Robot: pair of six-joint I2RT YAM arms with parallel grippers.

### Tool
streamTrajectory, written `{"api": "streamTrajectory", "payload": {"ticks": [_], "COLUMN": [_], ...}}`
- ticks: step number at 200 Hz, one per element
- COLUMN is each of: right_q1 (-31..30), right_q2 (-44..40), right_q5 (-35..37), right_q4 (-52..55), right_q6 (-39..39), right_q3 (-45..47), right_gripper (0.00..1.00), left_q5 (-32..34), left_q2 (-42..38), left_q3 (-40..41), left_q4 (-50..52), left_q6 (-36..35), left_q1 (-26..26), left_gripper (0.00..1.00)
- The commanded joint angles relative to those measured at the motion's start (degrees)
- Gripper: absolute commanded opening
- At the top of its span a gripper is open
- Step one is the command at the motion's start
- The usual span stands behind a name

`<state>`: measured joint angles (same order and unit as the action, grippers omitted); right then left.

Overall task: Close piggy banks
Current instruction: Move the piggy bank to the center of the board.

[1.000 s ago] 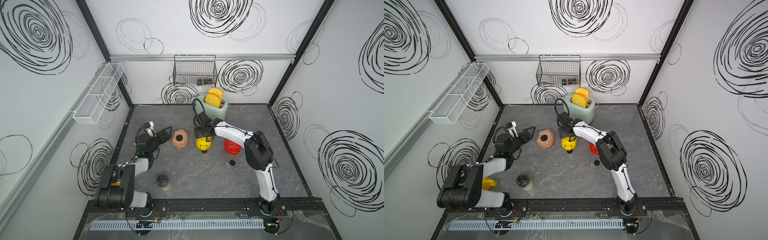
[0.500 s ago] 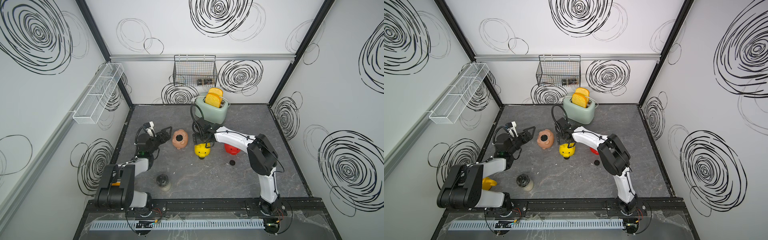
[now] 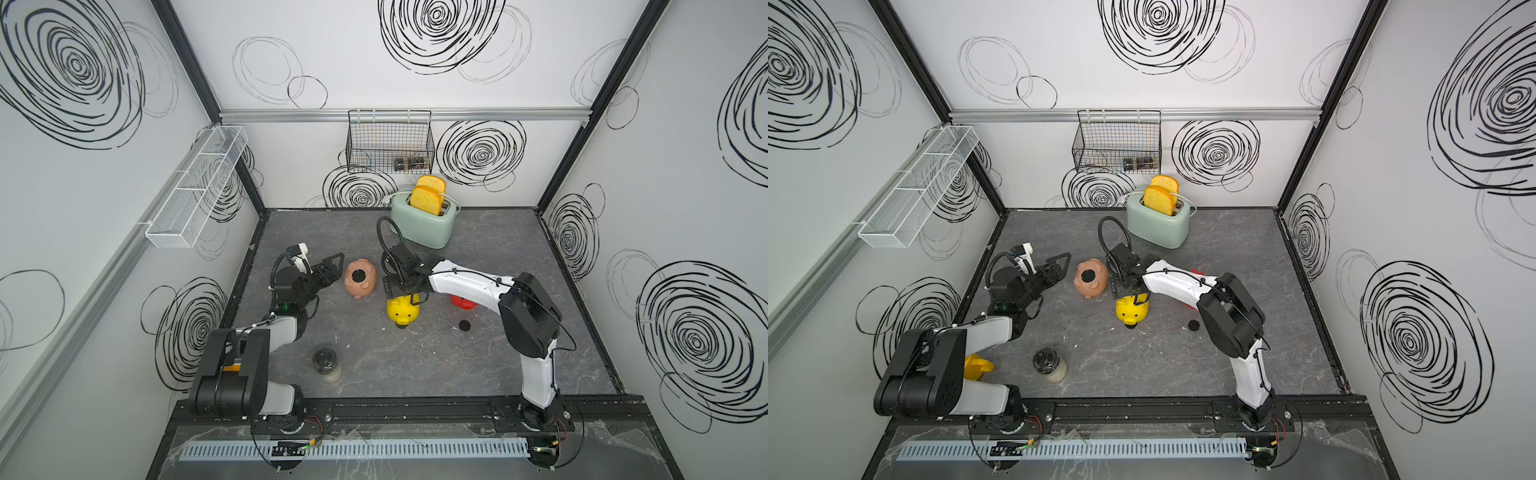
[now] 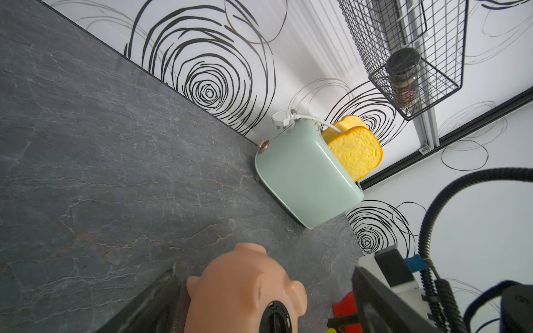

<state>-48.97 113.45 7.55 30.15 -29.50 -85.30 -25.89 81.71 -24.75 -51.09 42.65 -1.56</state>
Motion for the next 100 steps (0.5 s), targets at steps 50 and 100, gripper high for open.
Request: {"api": "streamTrajectory", "payload": {"ticks": [50,100], "right_q1": [-2.4,-2.8], "right_q2": [-2.4,-3.1], "right_q5": [-6.2,-8.0], "right_q4": [2.8,2.9], "right_q6": [5.5,8.0], "right_q3": [4.7,5.4], "right_gripper": [0.81,0.8], "left_q5": [0.1,0.2], "left_q2": [-1.4,-1.9], "left_q3": [-0.2,-0.2], "left_q4": [-2.5,-2.2], "left_q6": [0.0,-0.1], "left_q1": [-0.2,0.0], "left_gripper": [0.96,0.96]}}
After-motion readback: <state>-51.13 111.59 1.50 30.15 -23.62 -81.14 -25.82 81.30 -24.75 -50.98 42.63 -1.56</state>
